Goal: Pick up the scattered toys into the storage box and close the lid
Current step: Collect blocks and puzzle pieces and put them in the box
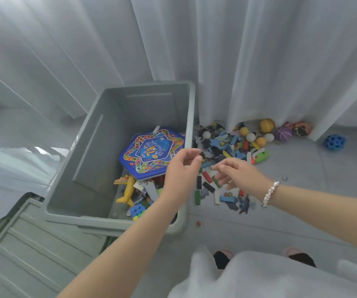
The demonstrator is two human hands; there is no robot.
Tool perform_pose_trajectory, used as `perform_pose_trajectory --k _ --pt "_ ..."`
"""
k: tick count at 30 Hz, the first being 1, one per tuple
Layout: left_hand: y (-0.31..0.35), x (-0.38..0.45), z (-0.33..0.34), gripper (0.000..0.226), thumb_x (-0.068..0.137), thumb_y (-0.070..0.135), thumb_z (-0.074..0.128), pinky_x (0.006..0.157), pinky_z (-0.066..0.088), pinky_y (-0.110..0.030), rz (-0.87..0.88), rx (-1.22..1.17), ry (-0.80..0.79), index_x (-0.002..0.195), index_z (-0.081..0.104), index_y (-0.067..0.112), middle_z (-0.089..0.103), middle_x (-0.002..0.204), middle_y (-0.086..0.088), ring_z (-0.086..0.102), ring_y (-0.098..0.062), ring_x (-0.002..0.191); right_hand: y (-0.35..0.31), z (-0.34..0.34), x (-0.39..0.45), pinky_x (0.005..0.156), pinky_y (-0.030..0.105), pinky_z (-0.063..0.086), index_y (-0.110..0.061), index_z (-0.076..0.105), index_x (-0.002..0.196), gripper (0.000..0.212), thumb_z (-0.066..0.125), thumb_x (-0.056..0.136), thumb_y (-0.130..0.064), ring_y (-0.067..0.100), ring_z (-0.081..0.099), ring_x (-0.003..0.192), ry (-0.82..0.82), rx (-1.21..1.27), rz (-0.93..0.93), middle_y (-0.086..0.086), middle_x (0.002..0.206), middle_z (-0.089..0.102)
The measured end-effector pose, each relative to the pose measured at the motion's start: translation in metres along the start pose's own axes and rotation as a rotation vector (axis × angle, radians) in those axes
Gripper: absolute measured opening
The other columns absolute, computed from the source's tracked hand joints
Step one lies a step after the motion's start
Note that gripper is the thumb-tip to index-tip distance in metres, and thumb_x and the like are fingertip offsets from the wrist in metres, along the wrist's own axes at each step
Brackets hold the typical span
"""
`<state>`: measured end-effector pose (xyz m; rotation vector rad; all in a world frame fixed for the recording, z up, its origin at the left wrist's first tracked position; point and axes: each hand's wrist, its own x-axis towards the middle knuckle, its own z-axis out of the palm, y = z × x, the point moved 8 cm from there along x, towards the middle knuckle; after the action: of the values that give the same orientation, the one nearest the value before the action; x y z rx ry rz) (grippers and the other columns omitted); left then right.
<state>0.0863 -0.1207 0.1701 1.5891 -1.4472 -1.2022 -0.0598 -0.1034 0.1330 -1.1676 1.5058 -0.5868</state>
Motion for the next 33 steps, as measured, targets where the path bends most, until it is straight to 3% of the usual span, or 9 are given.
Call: perform_pose_trajectory --k 9,12,15,17,19,21,26,31,33 --pt "-0.064 -0.005 0.126 0.016 0.095 0.019 0.052 0.069 0.041 -0.005 -0.127 0.029 -0.150 0.109 0.059 0.020 0.060 0.096 0.014 0.056 0.001 0.089 0.110 -0.045 0.008 0.064 0.027 0.052 -0.019 0.057 0.100 0.017 0.045 0.095 -0.030 0.013 0.064 0.076 0.096 -0.036 0.087 -0.001 0.090 0.066" --pt "-0.110 -0.002 0.144 0.013 0.094 0.020 0.053 0.079 0.044 -0.015 -0.200 0.070 -0.165 0.104 0.059 0.024 0.060 0.099 0.013 0.057 -0.006 0.096 0.150 -0.043 0.019 0.068 0.028 0.051 -0.022 0.057 0.101 0.013 0.048 0.094 -0.029 0.014 0.062 0.078 0.112 -0.115 0.106 -0.003 0.089 0.064" --pt "-0.157 0.002 0.146 0.014 0.093 0.016 0.053 0.079 0.041 -0.017 -0.227 0.180 -0.127 0.104 0.058 0.023 0.058 0.111 0.001 0.055 -0.010 0.099 0.190 -0.027 0.025 0.070 0.022 0.042 -0.022 0.059 0.110 0.022 0.053 0.091 -0.032 0.011 0.057 0.083 0.064 -0.268 0.106 -0.002 0.099 0.061" --pt "-0.185 0.003 0.141 0.021 0.092 0.013 0.054 0.090 0.041 -0.024 -0.226 0.280 -0.100 0.111 0.059 0.016 0.052 0.119 -0.007 0.052 -0.017 0.106 0.215 -0.008 0.024 0.073 0.020 0.038 -0.024 0.057 0.116 0.030 0.055 0.089 -0.037 0.008 0.052 0.083 -0.028 -0.380 0.098 -0.001 0.106 0.057" --pt "-0.212 0.000 0.136 0.027 0.091 0.013 0.056 0.103 0.035 -0.030 -0.228 0.406 -0.101 0.117 0.059 0.015 0.047 0.124 -0.010 0.045 -0.024 0.116 0.238 0.008 0.019 0.077 0.021 0.039 -0.026 0.053 0.120 0.036 0.056 0.088 -0.041 0.008 0.050 0.085 -0.132 -0.472 0.127 -0.002 0.107 0.049" --pt "-0.234 -0.007 0.131 0.032 0.090 0.014 0.057 0.104 0.025 -0.024 -0.248 0.489 -0.106 0.122 0.058 0.015 0.043 0.128 -0.011 0.038 -0.026 0.122 0.261 0.016 0.013 0.086 0.027 0.045 -0.026 0.052 0.121 0.040 0.059 0.086 -0.043 0.013 0.054 0.096 -0.197 -0.553 0.176 0.001 0.110 0.046" --pt "-0.264 -0.027 0.125 0.039 0.083 0.012 0.066 0.108 0.019 -0.027 -0.288 0.498 -0.021 0.121 0.060 0.016 0.039 0.129 -0.013 0.037 -0.025 0.124 0.297 0.006 -0.001 0.087 0.026 0.041 -0.025 0.057 0.116 0.041 0.067 0.080 -0.039 0.017 0.052 0.097 -0.156 -0.560 0.228 0.001 0.102 0.044" --pt "-0.284 -0.032 0.124 0.038 0.081 0.001 0.065 0.100 0.028 -0.016 -0.284 0.429 0.015 0.118 0.062 0.009 0.036 0.118 -0.008 0.046 -0.027 0.112 0.304 -0.007 -0.012 0.084 0.028 0.041 -0.023 0.062 0.114 0.043 0.072 0.076 -0.039 0.020 0.048 0.102 -0.066 -0.632 0.140 -0.001 0.098 0.043" --pt "-0.286 -0.033 0.125 0.034 0.083 0.000 0.063 0.099 0.034 -0.020 -0.288 0.416 0.006 0.115 0.061 0.009 0.034 0.116 -0.004 0.049 -0.026 0.105 0.309 -0.010 -0.018 0.088 0.029 0.040 -0.021 0.062 0.115 0.045 0.073 0.075 -0.037 0.022 0.046 0.106 -0.083 -0.675 0.135 0.004 0.106 0.045"
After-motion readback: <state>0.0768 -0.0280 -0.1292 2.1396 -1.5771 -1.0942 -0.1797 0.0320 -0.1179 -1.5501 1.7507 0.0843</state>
